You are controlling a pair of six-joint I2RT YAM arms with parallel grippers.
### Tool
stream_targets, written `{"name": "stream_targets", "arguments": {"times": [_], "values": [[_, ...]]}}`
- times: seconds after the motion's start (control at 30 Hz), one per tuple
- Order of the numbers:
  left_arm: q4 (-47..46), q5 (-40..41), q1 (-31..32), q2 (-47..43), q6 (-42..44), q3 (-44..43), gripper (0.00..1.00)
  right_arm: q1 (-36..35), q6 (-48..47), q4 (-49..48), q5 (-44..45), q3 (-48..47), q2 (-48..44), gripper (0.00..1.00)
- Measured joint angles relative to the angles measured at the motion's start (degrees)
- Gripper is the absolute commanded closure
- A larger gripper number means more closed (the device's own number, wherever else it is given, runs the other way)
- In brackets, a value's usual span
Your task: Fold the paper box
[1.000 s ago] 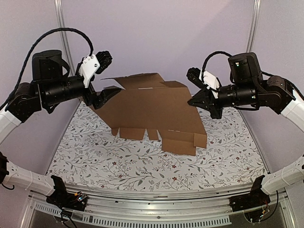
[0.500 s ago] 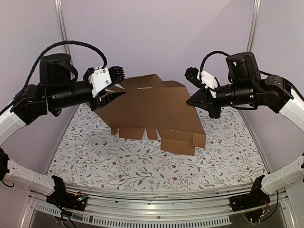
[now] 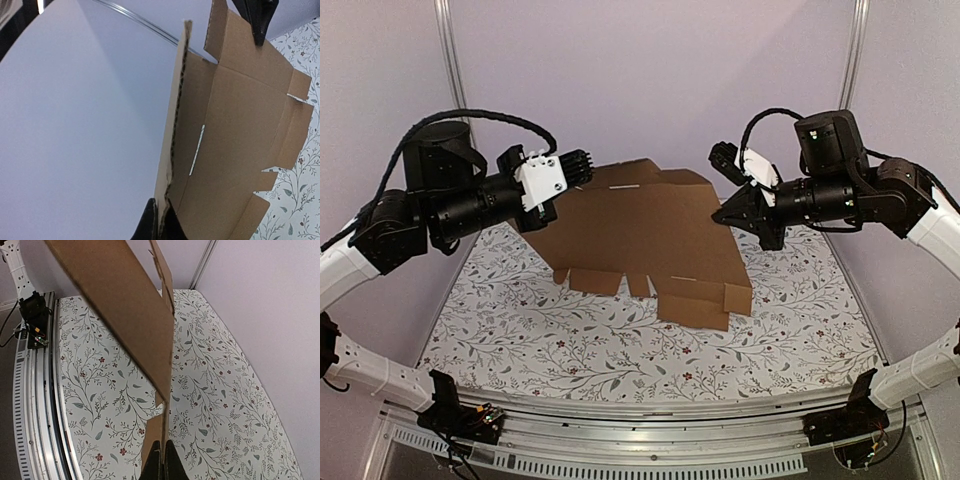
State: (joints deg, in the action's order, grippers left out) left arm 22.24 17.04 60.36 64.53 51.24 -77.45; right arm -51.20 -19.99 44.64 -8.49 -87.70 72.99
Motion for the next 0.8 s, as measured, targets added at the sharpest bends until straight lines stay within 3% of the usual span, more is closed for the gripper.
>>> {"name": "stream_targets", "arguments": {"times": [0.1,0.37,0.47,0.63,0.8], "values": [[-0.66,1.20,0.79,-0.04,1.11,0.31,1.00,0.00,0.37,0.09,-0.20,0.00,0.00,0.99],[-1.92,1.92,1.33,-0.42,2.10,0.94,1.00,0.00,2.36,-0.98,-0.11,2.47,-0.87,0.49],[-2.12,1.95,1.36,-1.05,2.19,1.33,1.00,0.00,3.30,-2.86,0.37,6.88,-2.89,0.38],[-2.29,1.97,1.38,-2.03,2.16,1.42,1.00,0.00,3.69,-8.46,0.90,16.55,-8.41,0.35],[-2.34,2.03,1.38,-2.80,2.14,1.51,1.00,0.00,4.04,-15.72,1.03,25.35,-13.81,0.41]]}}
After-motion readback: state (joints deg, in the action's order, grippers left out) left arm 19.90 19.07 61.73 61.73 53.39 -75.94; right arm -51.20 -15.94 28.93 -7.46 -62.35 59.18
